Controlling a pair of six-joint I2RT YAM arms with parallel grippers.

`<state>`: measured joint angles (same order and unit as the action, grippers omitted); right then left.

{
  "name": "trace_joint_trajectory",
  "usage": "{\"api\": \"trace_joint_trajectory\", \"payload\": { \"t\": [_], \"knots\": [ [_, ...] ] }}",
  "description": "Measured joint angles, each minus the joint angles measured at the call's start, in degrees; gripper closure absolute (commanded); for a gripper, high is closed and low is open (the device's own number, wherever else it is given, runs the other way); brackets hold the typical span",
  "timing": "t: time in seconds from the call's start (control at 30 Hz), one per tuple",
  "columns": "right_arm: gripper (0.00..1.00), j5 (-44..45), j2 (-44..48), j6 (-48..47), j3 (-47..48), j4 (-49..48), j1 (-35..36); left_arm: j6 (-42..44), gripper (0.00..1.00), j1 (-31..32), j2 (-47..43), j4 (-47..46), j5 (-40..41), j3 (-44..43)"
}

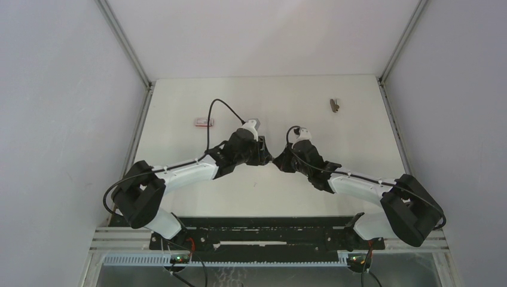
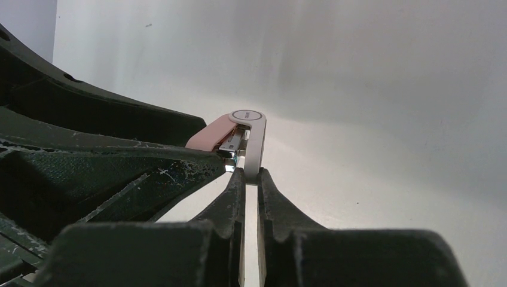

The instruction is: Load the staples into the stapler

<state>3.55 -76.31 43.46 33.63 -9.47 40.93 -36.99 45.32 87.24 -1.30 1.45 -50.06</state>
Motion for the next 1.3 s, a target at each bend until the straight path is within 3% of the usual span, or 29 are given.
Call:
{"api": "trace_joint_trajectory", "payload": {
  "t": [0.73, 1.0, 1.3],
  "knots": [
    [1.00, 0.63, -0.48, 0.24, 0.02, 2.73, -1.86, 0.09, 0.57, -2.64, -0.48, 0.57, 2.03, 2.34],
    [1.00, -4.00, 0.39, 0.59, -0.35, 4.11, -3.72, 0.17, 0.49, -2.99, -2.08, 0.44, 3.80, 5.44],
    [1.00, -15.67, 9.79, 3.02, -5.46, 5.60, -9.20, 0.52, 0.39, -3.74, -4.68, 0.79, 6.34, 13.90]
  ]
}}
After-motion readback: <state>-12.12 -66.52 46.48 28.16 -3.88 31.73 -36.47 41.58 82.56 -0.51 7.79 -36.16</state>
